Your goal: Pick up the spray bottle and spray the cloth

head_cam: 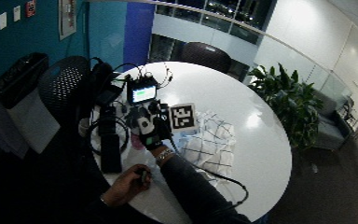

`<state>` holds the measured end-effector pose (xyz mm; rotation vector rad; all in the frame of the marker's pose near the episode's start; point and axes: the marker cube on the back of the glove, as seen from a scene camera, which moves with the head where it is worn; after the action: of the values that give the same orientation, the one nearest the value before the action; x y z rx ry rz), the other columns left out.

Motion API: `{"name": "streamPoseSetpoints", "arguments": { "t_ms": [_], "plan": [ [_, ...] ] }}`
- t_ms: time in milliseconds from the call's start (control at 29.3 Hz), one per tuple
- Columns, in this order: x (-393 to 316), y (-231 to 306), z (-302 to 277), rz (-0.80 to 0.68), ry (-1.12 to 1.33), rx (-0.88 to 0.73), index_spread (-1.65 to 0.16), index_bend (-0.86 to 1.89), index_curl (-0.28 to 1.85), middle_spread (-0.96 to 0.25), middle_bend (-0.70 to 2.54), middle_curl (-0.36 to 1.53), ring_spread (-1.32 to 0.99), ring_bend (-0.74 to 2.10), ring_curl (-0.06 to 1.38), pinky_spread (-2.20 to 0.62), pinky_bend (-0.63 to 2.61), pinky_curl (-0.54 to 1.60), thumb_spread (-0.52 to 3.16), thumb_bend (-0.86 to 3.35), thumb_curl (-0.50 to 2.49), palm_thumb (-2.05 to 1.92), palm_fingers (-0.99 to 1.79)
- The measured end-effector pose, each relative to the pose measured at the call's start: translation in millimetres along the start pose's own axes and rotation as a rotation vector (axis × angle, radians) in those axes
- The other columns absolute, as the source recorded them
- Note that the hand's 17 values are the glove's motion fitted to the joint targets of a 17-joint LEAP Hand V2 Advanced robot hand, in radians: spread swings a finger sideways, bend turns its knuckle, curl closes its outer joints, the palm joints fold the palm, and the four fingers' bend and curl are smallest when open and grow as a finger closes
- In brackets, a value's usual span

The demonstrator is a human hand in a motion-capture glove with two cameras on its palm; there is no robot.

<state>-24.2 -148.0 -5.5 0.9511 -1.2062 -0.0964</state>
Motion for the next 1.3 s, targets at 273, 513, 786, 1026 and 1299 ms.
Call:
{"name": "streamPoseSetpoints", "arguments": {
  "t_ms": [273,513,786,1026,1299],
  "plan": [
    [-2,6,3,-0.046,0.071,0.022,-0.25,0.44,0.58,-0.20,0.80,0.57,-0.18,0.73,0.45,-0.31,0.44,0.39,1.31,-0.02,0.17,0.39,1.42],
    [10,14,3,-0.002,0.091,-0.001,-0.25,0.45,0.58,-0.20,0.81,0.57,-0.19,0.73,0.45,-0.32,0.43,0.39,1.30,-0.02,0.17,0.36,1.43],
    [21,17,11,0.102,0.079,-0.103,-0.25,0.45,0.57,-0.20,0.75,0.55,-0.17,0.71,0.44,-0.30,0.44,0.39,1.26,0.00,0.19,0.43,1.40],
    [26,7,18,0.120,0.114,-0.152,-0.25,0.45,0.57,-0.18,0.69,0.52,-0.12,0.68,0.43,-0.21,0.37,0.37,1.18,-0.02,0.21,0.44,1.32],
    [31,15,17,0.113,0.137,-0.162,-0.25,0.42,0.56,-0.17,0.62,0.49,-0.11,0.66,0.42,-0.16,0.34,0.37,1.13,0.00,0.23,0.50,1.32]
  ]
}}
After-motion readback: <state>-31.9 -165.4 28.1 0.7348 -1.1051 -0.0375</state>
